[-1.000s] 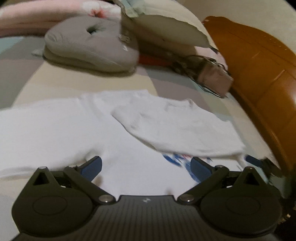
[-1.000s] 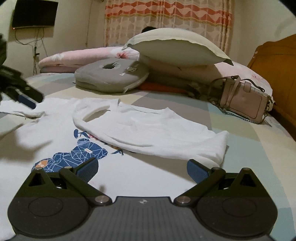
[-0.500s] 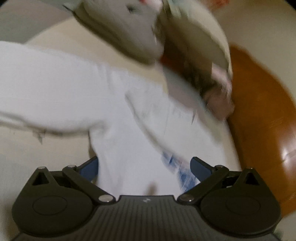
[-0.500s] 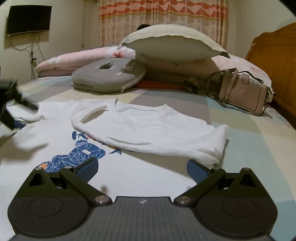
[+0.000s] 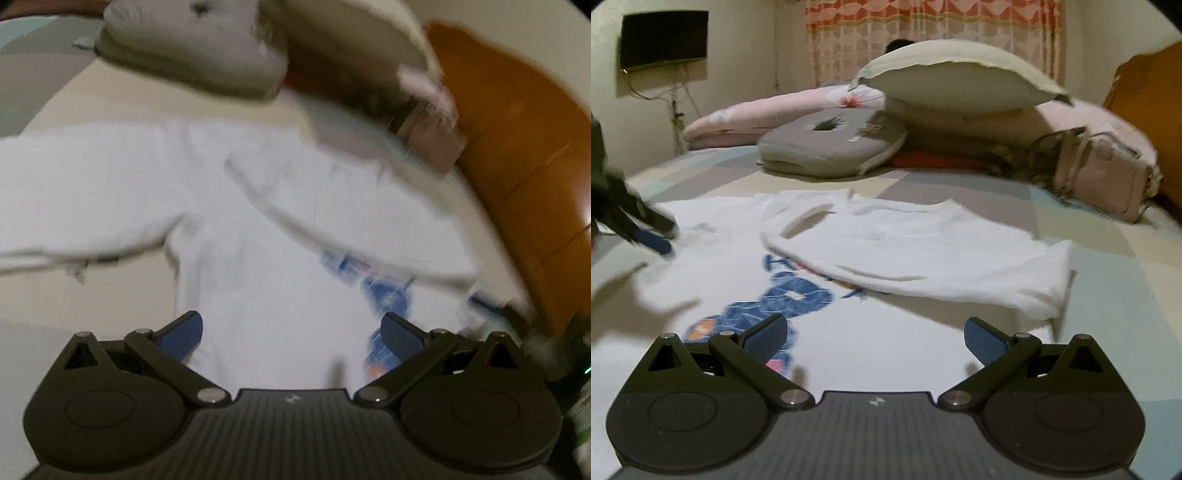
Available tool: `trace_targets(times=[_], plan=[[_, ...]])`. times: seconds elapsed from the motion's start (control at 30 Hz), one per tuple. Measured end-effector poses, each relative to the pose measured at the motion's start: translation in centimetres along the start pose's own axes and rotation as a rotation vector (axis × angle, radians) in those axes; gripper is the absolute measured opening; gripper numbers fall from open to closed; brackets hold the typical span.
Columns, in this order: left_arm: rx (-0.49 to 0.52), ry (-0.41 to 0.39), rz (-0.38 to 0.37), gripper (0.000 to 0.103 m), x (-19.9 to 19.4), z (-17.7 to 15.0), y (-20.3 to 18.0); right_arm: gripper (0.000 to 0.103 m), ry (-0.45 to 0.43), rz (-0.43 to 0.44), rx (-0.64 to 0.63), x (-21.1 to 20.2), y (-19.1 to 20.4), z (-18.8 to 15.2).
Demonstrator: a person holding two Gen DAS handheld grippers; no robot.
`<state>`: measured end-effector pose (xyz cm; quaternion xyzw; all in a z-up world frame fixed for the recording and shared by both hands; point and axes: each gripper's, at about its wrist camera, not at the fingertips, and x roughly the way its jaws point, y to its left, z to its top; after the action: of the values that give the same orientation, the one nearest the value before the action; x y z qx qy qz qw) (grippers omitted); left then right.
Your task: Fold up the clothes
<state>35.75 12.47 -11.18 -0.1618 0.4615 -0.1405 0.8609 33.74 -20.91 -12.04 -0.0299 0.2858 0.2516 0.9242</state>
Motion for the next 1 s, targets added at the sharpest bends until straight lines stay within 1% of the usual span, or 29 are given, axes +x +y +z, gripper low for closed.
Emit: trace_targets(times=[0.07,0.1,0.13,0.17,0.3,0.37,0.4,0.43,0.5,0.6,0.63,0.67,0.73,0.8,0.83,1.0], plan=[[0.074,-0.001,0.038,0.101,-0.4,-1.2,-0.3,0.103,0.011,0.043,0.036,-0.1,-0.1,0.1],[0.109,0.005,0.078,0.101,-0.7,-1.6,-0.6,0.103,0.024,0.066,0.056,0.0,-0.1,0.1],[0.139,0.023,0.143,0.101,-1.0,-1.9,-1.0,0.103,0.039,0.09,0.072,0.0,-0.1,0.1],[0.166,0.019,0.173,0.101,-1.3,-2.0,-1.5,0.103,0.048,0.111,0.088,0.0,-0.1,0.1],[0.265,-0.061,0.18,0.101,-3.0,-2.0,-3.7,0.103,0.081,0.178,0.114,0.3,0.5,0.1],[0.284,-0.103,0.122,0.101,-3.4,-2.1,-4.7,0.103,0.107,0.189,0.097,0.6,1.0,-0.1],[0.283,-0.1,0.099,0.101,-3.0,-2.1,-4.8,0.103,0.125,0.186,0.086,0.9,1.2,-0.3],[0.276,-0.086,0.082,0.101,-2.4,-2.2,-4.8,0.103,0.14,0.176,0.077,1.1,1.4,-0.4],[0.237,-0.034,0.075,0.101,-1.0,-2.1,-4.4,0.103,0.157,0.161,0.055,1.4,1.6,-0.6],[0.181,-0.001,0.075,0.1,-0.1,-1.7,-3.8,0.103,0.161,0.153,0.02,1.3,1.9,-0.8],[0.162,-0.002,0.064,0.1,-0.2,-1.3,-3.7,0.103,0.161,0.153,0.017,1.4,1.9,-0.8],[0.146,-0.024,0.035,0.1,-0.7,-0.7,-3.9,0.103,0.16,0.153,0.017,1.4,1.9,-0.8],[0.096,-0.081,-0.058,0.1,-1.5,1.1,-4.0,0.103,0.159,0.154,0.017,1.4,1.8,-0.8],[0.029,-0.11,-0.134,0.1,-1.5,2.9,-4.0,0.103,0.158,0.155,0.016,1.5,1.7,-0.9],[-0.005,-0.117,-0.153,0.1,-1.1,3.4,-3.7,0.103,0.157,0.155,0.016,1.5,1.7,-0.9],[-0.17,-0.138,-0.191,0.1,1.9,4.9,-1.4,0.103,0.153,0.165,0.017,1.6,1.6,-0.9]])
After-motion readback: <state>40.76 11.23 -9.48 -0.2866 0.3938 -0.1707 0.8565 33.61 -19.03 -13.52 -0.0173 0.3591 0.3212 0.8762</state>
